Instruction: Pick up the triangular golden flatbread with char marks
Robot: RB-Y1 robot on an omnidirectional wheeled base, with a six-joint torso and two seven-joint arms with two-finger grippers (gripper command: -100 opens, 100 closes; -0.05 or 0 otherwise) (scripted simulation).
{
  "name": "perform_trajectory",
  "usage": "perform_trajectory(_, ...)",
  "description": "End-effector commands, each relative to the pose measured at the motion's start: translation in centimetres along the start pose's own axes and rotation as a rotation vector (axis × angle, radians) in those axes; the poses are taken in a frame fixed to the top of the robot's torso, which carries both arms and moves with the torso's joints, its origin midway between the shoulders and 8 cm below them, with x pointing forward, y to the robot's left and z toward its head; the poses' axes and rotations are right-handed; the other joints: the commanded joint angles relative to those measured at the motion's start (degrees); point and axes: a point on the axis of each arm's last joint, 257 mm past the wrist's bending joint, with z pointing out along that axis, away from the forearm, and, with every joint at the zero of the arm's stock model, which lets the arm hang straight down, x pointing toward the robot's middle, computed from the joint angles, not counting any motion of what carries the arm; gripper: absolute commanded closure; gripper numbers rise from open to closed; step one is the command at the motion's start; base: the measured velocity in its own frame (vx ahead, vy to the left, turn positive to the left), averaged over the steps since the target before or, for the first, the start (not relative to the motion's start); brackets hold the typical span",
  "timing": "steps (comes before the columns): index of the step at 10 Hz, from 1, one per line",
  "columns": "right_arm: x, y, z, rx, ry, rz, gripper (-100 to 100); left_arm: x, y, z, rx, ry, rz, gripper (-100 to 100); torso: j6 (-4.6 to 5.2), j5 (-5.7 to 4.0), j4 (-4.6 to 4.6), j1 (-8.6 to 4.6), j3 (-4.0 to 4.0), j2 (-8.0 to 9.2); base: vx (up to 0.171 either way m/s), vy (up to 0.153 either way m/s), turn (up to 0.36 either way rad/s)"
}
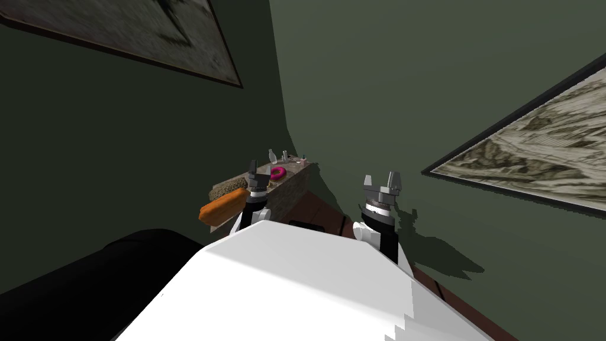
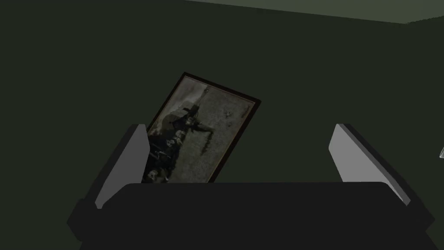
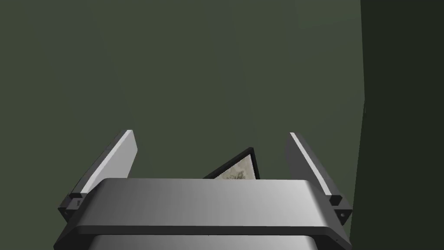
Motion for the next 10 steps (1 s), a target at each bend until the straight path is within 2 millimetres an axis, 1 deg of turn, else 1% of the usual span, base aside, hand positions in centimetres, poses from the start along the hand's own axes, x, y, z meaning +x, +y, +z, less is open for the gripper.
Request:
perform_trajectory(1,0.0,0.0,0.0,0.000,0.000,0.000,0,0.0,0.8,0.0,-0.033,0.015,-0.014,-100,0.00,0.00,0.00,0.00,0.00,0.00,0.012,0.003,0.006)
perform_trajectory(10,0.0,0.0,0.0,0.000,0.000,0.000,0,-0.4,5.7,-0.1,-0.242,0.047,-0.126,-100,0.00,0.01,-0.03,0.04,-0.06,-0.10,0.026,0.009,0.005)
